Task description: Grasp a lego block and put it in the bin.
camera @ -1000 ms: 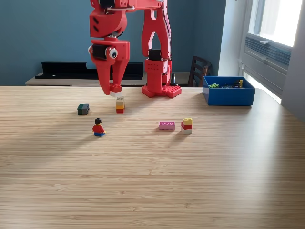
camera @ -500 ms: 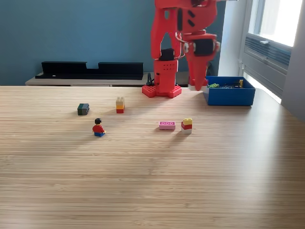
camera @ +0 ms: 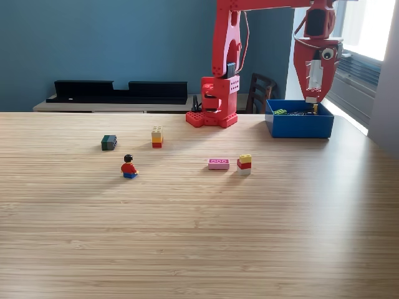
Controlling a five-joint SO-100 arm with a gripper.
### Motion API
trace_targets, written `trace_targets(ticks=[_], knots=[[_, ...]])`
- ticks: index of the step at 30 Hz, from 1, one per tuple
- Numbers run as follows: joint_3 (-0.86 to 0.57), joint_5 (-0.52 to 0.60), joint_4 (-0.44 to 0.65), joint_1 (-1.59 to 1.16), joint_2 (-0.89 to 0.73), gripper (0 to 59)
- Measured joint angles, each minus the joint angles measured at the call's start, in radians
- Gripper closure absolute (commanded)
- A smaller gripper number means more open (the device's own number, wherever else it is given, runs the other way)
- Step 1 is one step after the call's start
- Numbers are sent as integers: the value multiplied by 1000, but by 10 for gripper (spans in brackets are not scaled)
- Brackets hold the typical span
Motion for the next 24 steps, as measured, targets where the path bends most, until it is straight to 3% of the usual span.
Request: trace_targets(ticks=[8,9,13,16,21,24], knots=[[75,-77,0,-204,0,582],[78,-84,0,-221,0,561],[80,-109,0,-252,0,387],[80,-127,0,-252,0,339],[80,-144,0,-252,0,351],[80,-150,0,-250,0,446]])
